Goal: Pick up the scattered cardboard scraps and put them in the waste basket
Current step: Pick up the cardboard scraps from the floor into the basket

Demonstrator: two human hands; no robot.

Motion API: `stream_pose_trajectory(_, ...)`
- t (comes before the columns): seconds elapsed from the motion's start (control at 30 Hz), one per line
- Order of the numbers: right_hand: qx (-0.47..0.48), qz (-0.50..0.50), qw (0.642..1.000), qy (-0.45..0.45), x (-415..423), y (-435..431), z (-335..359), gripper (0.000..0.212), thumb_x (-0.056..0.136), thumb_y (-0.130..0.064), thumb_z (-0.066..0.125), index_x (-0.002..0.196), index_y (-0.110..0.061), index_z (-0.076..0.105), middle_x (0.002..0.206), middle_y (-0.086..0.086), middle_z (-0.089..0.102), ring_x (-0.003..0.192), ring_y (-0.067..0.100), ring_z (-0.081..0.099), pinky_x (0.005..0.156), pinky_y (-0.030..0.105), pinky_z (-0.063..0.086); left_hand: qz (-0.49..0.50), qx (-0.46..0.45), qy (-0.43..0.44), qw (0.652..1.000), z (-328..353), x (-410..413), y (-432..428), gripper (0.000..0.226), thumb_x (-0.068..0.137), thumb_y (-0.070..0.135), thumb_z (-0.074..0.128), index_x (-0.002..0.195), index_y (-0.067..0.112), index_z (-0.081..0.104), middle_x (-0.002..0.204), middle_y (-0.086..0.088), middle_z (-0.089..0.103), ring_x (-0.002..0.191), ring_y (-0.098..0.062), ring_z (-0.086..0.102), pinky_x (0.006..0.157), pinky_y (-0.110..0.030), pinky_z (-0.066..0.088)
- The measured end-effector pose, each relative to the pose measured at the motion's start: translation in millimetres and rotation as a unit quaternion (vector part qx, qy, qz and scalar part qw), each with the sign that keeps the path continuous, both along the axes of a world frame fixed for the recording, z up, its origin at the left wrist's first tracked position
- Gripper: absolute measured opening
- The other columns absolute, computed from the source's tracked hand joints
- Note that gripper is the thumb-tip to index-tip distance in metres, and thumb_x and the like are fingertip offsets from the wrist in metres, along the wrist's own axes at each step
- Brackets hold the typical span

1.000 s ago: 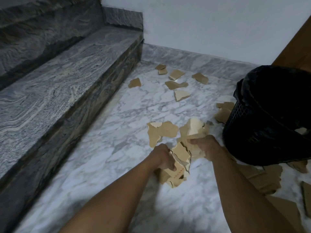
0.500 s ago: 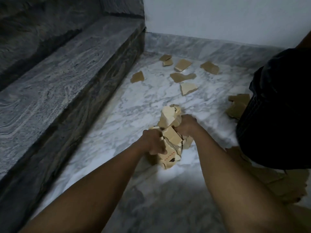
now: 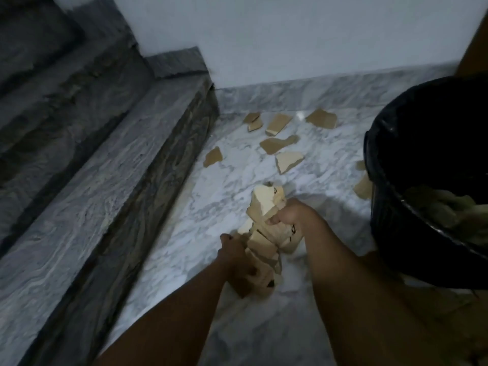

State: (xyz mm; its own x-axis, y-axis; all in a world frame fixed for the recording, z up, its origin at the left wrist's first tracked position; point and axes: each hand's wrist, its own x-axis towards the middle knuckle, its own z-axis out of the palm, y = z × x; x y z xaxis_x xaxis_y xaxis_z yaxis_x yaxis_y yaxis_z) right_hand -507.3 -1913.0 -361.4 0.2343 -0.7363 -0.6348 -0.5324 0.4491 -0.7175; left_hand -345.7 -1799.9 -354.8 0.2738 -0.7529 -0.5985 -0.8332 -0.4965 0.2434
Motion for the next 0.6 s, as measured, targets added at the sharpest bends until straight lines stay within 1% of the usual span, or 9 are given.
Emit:
stream_pose_trajectory(0.03,0.008,-0.008,1.000,-0.017,-0.1,-1.5,0.3,0.091,0.071,-0.025,0.089,0.144,-0.002,0.040,0.146,0.012,0.048,0.128,0.032,0.050,0.099,0.039,0.048,0.009,0.002,0.005,1.000,-3.8,2.0,0.8,0.093,0.070,0.029,0.088,0.140,0.009,0.032,0.141,-0.010,0.031,0.124,-0.027,0.048,0.097,-0.030,0.050)
stream_pose_trajectory(0.1,0.012,-0.036,0.999,-0.032,0.7,-4.9,-1.8,0.101,0.070,-0.028,0.089,0.149,-0.003,0.033,0.152,0.011,0.041,0.134,0.032,0.045,0.105,0.043,0.045,-0.006,0.004,-0.006,1.000,-5.8,1.5,-2.5,0.091,0.067,0.033,0.089,0.138,0.009,0.038,0.136,-0.009,0.037,0.121,-0.026,0.049,0.098,-0.031,0.050)
stream_pose_trajectory(0.17,0.007,-0.048,0.998,-0.046,1.4,-1.1,-7.3,0.100,0.067,-0.028,0.091,0.148,-0.004,0.036,0.150,0.011,0.045,0.133,0.032,0.046,0.105,0.044,0.045,-0.031,0.008,-0.013,0.999,-10.0,2.6,-5.8,0.087,0.068,0.037,0.088,0.139,0.013,0.044,0.136,-0.011,0.040,0.123,-0.027,0.046,0.102,-0.031,0.046)
stream_pose_trajectory(0.27,-0.005,-0.086,0.994,-0.068,-1.7,9.8,-10.4,0.079,0.069,-0.019,0.090,0.134,-0.002,0.050,0.132,0.009,0.059,0.119,0.029,0.055,0.100,0.040,0.048,-0.068,0.017,-0.043,0.997,-9.5,2.3,-9.2,0.092,0.069,0.038,0.087,0.145,0.013,0.040,0.145,-0.013,0.028,0.128,-0.031,0.039,0.104,-0.035,0.045)
stream_pose_trajectory(0.37,-0.025,-0.113,0.992,-0.041,-13.9,23.2,-9.4,0.053,0.071,-0.016,0.088,0.113,0.000,0.059,0.111,0.009,0.064,0.101,0.026,0.060,0.091,0.036,0.052,-0.101,0.001,-0.048,0.994,-7.7,1.9,-11.0,0.101,0.072,0.034,0.086,0.154,0.019,0.029,0.162,-0.011,-0.004,0.144,-0.041,0.018,0.113,-0.045,0.032)
stream_pose_trajectory(0.43,-0.050,-0.143,0.988,-0.033,-23.7,37.1,-5.6,0.045,0.073,-0.016,0.087,0.106,0.004,0.064,0.108,0.013,0.067,0.096,0.027,0.062,0.084,0.035,0.053,-0.142,0.007,-0.044,0.989,-6.8,2.6,-16.6,0.110,0.072,0.035,0.086,0.158,0.022,0.018,0.163,-0.009,-0.014,0.146,-0.043,0.013,0.115,-0.045,0.028)
stream_pose_trajectory(0.5,-0.097,-0.176,0.980,0.000,-34.4,52.8,-3.1,0.039,0.077,-0.015,0.083,0.106,0.005,0.066,0.106,0.016,0.067,0.099,0.031,0.064,0.083,0.039,0.054,-0.163,0.010,-0.041,0.986,-2.6,2.2,-24.3,0.119,0.068,0.039,0.088,0.158,0.020,0.013,0.163,-0.010,-0.005,0.144,-0.039,0.019,0.114,-0.043,0.032)
stream_pose_trajectory(0.53,-0.122,-0.187,0.975,0.017,-39.7,61.8,-0.6,0.031,0.081,-0.014,0.078,0.104,0.003,0.066,0.100,0.016,0.066,0.098,0.033,0.065,0.080,0.039,0.053,-0.180,0.015,-0.045,0.982,0.5,0.9,-27.7,0.119,0.067,0.040,0.089,0.157,0.017,0.016,0.162,-0.010,0.002,0.142,-0.038,0.023,0.113,-0.042,0.034)
stream_pose_trajectory(0.6,-0.161,-0.210,0.964,0.040,-48.3,79.0,8.0,0.017,0.084,-0.012,0.070,0.095,0.000,0.064,0.088,0.013,0.063,0.092,0.034,0.065,0.069,0.036,0.049,-0.221,0.021,-0.064,0.973,8.1,-2.6,-32.4,0.102,0.068,0.041,0.088,0.150,0.013,0.034,0.158,-0.010,0.010,0.138,-0.036,0.027,0.112,-0.041,0.037)
